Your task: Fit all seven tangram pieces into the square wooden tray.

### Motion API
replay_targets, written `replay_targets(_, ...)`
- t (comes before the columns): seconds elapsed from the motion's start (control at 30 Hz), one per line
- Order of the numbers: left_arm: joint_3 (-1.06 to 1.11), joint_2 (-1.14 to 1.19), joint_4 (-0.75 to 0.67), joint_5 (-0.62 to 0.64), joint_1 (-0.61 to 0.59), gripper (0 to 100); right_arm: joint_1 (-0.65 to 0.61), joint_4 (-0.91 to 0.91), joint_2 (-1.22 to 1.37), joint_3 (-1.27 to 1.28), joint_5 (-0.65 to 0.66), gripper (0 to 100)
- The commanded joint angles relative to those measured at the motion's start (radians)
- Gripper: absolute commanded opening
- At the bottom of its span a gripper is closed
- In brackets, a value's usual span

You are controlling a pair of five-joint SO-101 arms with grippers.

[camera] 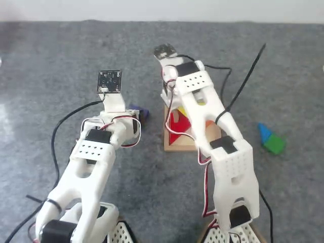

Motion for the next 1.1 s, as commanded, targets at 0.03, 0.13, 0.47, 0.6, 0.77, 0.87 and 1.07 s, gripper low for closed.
replay_targets(0.03,-0.013,-0.031,-0.020,-0.011,0.011,18,0.012,-0.005,-0.082,0.035,0.011,11.5)
replay_targets(0.13,-0.013,-0.031,-0.020,-0.012,0.011,18,0.007,-0.016,-0.104,0.037,0.011,11.5)
replay_targets(0.47,-0.015,-0.031,-0.020,-0.012,0.011,18,-0.071,0.068,-0.278,0.049,0.025,11.5)
replay_targets(0.6,-0.015,-0.031,-0.020,-0.012,0.011,18,-0.148,0.085,-0.271,0.133,0.092,11.6)
replay_targets(0.77,-0.013,-0.031,-0.020,-0.012,0.011,18,-0.160,0.059,-0.248,0.181,0.097,11.7)
replay_targets(0.87,-0.013,-0.031,-0.020,-0.012,0.011,18,-0.159,0.062,-0.245,0.181,0.098,11.7)
replay_targets(1.07,-0.013,-0.031,-0.020,-0.012,0.011,18,-0.127,0.077,-0.245,0.199,0.152,11.8)
